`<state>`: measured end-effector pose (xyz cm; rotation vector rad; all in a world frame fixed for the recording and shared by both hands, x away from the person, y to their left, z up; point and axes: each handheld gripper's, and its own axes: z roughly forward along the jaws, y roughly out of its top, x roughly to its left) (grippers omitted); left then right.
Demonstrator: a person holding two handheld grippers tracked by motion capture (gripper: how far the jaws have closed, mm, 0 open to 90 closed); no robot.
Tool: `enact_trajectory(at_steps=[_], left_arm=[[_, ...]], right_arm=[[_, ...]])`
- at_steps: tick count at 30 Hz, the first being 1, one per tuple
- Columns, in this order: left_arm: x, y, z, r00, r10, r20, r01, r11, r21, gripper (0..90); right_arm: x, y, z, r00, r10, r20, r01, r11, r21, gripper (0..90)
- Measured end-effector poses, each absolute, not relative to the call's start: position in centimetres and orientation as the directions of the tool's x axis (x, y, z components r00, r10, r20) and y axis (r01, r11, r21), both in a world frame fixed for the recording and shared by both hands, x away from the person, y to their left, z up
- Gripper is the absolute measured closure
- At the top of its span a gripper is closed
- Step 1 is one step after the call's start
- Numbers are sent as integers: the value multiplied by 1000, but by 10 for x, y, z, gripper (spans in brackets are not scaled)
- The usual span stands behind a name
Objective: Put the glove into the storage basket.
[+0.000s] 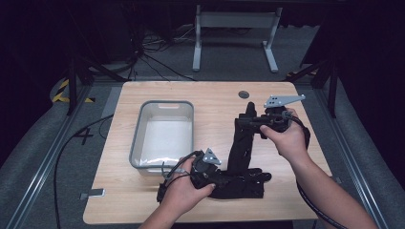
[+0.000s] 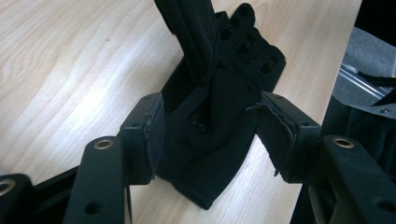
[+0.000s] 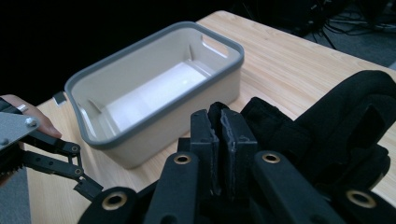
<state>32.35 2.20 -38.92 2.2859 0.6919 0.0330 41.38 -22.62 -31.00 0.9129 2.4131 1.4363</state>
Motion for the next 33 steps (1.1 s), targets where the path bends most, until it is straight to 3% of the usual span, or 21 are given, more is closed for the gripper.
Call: enact_trajectory(at_steps=[13, 22, 33], left_arm=[[325, 32, -389, 837, 516, -181, 493, -569, 659, 430], [328, 33, -391, 832, 524, -183, 501, -565, 656, 429], [348, 3, -417, 823, 536, -189, 527, -595, 607, 418]], right_arm=[[435, -203, -335, -778, 590, 216, 436, 260, 861, 846], [443, -212, -354, -760, 604, 239, 450, 224, 865, 845], [436, -228, -351, -759, 599, 256, 450, 197, 871, 845]])
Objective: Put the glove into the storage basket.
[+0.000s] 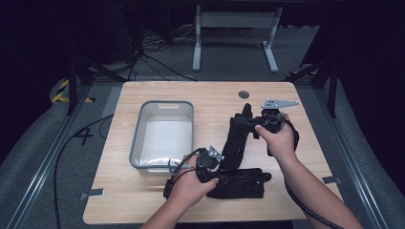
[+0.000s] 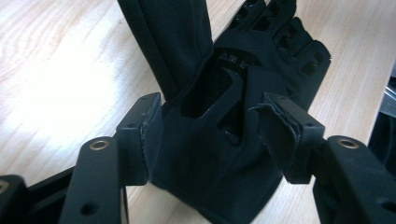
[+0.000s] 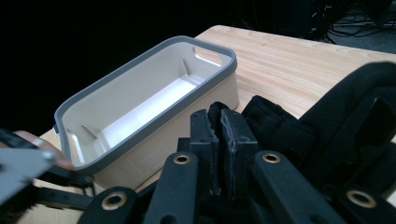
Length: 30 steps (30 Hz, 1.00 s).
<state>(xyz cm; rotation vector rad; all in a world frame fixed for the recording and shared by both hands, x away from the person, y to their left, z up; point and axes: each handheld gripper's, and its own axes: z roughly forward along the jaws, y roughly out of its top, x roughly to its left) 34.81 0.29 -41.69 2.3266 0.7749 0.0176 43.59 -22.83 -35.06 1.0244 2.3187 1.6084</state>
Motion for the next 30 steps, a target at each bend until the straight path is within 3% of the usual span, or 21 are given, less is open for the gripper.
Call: enact_trajectory(at_steps=[10, 13, 15, 17, 30], left_arm=[[358, 5, -420, 796, 576, -188, 547, -549, 632, 446], [360, 5, -421, 802, 563, -197, 542, -549, 636, 581], [360, 5, -419, 813, 551, -185, 527, -564, 636, 747], [358, 6, -416, 816, 556, -157, 514, -575, 637, 835], [352, 23, -400, 774, 632, 39, 470, -615, 633, 852]], right_arm=[[429, -224, -343, -778, 576, 250, 431, 201, 880, 844], [425, -221, -339, -787, 563, 252, 423, 197, 884, 844], [423, -219, -337, -794, 554, 250, 417, 198, 887, 844], [422, -219, -335, -801, 548, 242, 406, 201, 891, 844], [404, -256, -346, -807, 510, 299, 430, 160, 889, 837]])
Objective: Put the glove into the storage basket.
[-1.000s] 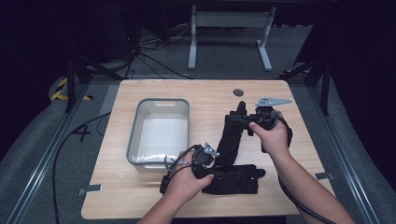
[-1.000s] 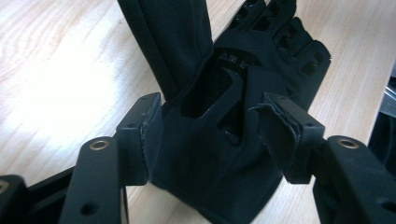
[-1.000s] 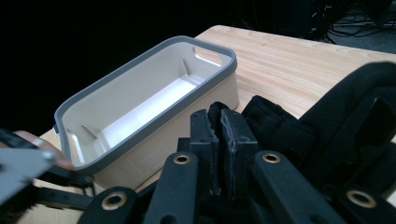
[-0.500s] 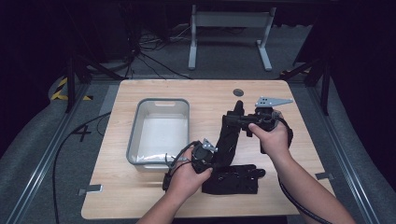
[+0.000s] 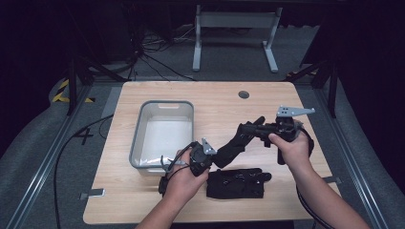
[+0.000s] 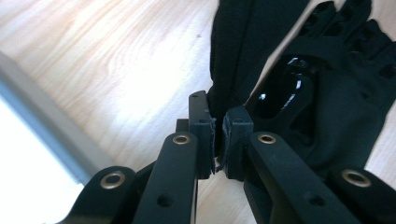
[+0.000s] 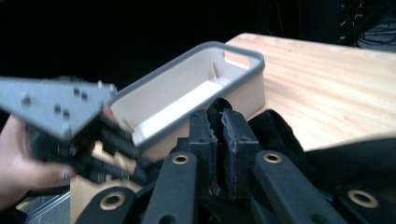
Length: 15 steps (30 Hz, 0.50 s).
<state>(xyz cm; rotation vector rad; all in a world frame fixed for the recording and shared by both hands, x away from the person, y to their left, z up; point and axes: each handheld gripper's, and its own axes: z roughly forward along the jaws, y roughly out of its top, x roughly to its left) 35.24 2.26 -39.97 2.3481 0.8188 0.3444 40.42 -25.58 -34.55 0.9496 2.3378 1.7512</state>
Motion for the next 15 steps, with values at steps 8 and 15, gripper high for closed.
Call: enact_trajectory(at_steps=[8, 15], left_arm=[[355, 23, -404, 763, 641, 81, 474, -642, 603, 850], [352, 21, -405, 782, 620, 65, 478, -663, 576, 839]], right_arm=[[393, -273, -376, -786, 521, 333, 469, 152, 870, 837], [383, -282, -395, -767, 527, 366, 506, 148, 850, 835]])
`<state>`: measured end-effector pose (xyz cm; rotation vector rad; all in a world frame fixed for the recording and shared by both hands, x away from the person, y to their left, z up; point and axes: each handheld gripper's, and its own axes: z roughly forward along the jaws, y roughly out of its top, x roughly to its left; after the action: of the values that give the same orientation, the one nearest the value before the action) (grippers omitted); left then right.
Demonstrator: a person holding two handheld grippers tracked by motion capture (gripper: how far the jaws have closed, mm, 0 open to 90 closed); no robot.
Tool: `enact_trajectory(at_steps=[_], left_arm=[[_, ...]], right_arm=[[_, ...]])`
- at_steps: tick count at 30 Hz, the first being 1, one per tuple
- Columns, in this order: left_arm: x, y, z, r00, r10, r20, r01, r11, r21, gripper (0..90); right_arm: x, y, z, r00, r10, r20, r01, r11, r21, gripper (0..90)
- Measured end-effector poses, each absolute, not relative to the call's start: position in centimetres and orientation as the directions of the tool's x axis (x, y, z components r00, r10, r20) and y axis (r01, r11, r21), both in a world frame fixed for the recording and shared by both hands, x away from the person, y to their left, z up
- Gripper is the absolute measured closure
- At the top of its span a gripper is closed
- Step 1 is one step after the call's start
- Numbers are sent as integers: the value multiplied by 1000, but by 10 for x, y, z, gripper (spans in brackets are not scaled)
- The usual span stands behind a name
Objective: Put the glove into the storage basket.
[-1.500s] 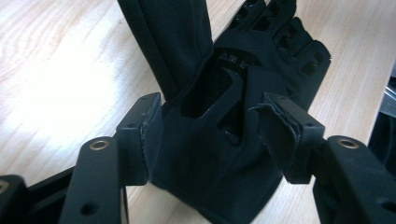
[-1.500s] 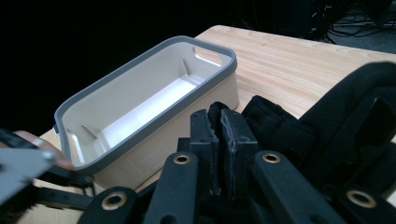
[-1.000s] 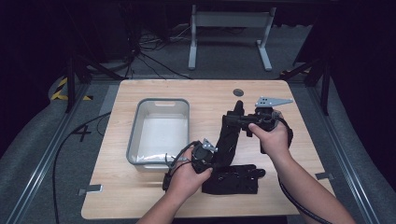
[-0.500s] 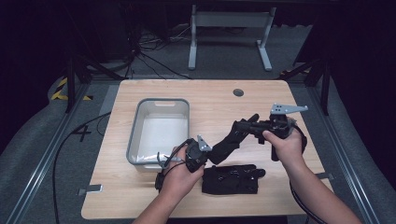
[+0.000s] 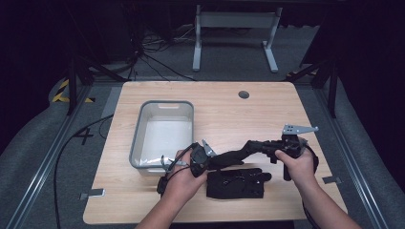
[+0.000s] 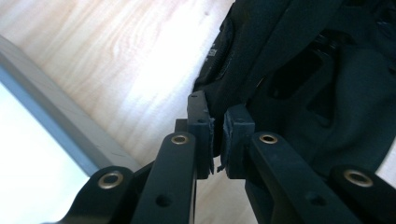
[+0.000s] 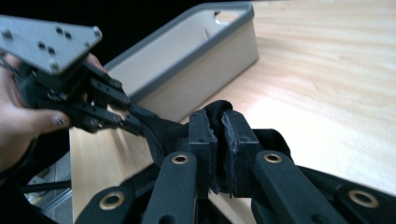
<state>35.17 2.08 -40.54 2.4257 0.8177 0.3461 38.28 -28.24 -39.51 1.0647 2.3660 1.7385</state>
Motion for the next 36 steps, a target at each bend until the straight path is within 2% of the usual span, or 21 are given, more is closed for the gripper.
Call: enact_trajectory(at_steps=[7, 18, 24, 29, 36], left_arm=[[346, 18, -402, 805, 593, -9, 504, -677, 537, 770], [333, 11, -401, 855, 515, -64, 481, -740, 469, 666], [325, 8, -400, 882, 448, -147, 464, -768, 442, 582], [320, 6, -399, 888, 419, -192, 460, -783, 419, 561], [318, 9, -393, 888, 395, -237, 460, -754, 468, 517]], right_arm=[[372, -289, -404, -757, 537, 374, 531, 170, 830, 830], [350, -304, -421, -746, 547, 380, 574, 239, 783, 808], [340, -313, -430, -741, 552, 382, 592, 271, 759, 754], [330, -320, -436, -731, 552, 401, 620, 292, 728, 698], [318, -333, -429, -728, 558, 397, 622, 296, 725, 654]])
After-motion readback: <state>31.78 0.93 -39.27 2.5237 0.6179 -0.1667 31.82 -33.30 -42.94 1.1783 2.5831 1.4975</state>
